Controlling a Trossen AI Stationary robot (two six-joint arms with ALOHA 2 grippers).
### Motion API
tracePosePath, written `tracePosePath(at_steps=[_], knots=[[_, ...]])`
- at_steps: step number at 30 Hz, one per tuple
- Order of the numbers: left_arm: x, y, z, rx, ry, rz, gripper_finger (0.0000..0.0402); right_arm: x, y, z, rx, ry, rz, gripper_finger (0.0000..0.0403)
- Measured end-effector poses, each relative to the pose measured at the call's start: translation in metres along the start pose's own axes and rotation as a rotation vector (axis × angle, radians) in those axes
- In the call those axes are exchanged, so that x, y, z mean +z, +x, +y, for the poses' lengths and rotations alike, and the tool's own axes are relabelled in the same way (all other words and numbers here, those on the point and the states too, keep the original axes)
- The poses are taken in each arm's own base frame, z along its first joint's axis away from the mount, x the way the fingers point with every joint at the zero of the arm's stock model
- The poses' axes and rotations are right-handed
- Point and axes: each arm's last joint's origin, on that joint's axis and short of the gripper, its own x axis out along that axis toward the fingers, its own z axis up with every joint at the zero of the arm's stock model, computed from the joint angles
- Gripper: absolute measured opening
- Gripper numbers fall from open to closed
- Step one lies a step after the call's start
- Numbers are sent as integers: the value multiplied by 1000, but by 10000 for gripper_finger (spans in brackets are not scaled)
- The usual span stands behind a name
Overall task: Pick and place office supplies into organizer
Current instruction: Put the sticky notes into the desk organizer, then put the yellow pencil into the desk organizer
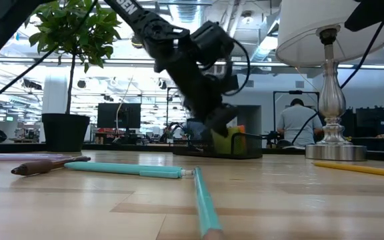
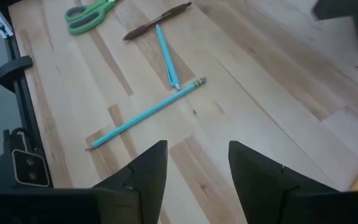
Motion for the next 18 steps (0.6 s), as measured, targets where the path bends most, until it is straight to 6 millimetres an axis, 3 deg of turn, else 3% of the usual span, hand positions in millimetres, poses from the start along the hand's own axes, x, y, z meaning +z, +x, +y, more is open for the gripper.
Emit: tracePosePath(at_steps=[5, 18], knots=[[29, -8, 6, 17, 40, -77, 0, 2, 2, -1, -7, -9, 0, 164], [19, -9, 2, -22, 1, 15, 0, 1, 1, 0, -1, -11, 0, 164]])
